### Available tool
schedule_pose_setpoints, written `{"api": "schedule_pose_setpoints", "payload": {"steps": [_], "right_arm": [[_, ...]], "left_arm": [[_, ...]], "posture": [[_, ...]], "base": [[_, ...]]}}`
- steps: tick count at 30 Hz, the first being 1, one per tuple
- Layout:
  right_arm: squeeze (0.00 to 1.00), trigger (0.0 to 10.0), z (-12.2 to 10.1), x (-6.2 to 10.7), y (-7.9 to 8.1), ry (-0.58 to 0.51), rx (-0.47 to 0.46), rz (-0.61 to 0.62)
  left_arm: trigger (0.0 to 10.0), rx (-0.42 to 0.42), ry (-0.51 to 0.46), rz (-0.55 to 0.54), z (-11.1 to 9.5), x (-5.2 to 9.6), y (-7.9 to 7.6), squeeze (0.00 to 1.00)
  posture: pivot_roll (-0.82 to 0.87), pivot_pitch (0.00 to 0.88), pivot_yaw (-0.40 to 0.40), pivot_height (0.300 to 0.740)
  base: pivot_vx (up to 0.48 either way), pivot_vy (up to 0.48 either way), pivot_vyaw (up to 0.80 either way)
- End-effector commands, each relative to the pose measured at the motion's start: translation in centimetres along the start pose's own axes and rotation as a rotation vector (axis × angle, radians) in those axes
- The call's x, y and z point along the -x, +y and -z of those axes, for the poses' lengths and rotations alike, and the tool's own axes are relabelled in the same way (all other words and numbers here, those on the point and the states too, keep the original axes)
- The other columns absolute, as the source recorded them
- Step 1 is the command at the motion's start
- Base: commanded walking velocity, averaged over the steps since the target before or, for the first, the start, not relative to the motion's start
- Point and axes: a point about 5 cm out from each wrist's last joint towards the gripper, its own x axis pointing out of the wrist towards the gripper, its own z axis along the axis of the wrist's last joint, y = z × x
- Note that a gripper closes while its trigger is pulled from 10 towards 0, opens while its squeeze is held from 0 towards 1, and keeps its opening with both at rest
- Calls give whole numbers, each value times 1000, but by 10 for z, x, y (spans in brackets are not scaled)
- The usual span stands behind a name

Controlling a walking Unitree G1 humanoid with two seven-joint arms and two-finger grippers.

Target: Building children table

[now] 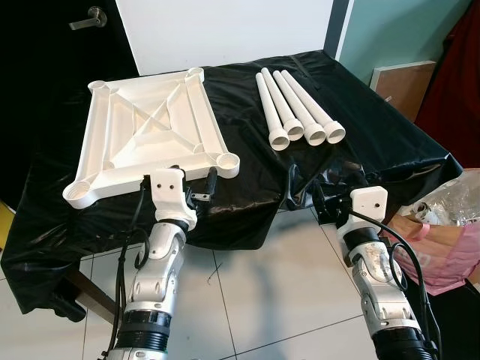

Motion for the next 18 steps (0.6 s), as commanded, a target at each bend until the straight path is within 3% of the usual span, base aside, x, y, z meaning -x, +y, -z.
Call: {"api": "schedule_pose_setpoints", "payload": {"steps": [1,18], "right_arm": [[0,10000,2,-1,-2,10,0,-3],[0,10000,-1,-8,-9,-11,18,-7]], "left_arm": [[10000,-4,13,-17,0,0,1,0],[10000,23,11,3,-8,-8,12,0]], "posture": [[-136,0,5,740],[-141,0,5,740]], "base": [[0,0,0],[0,0,0]]}}
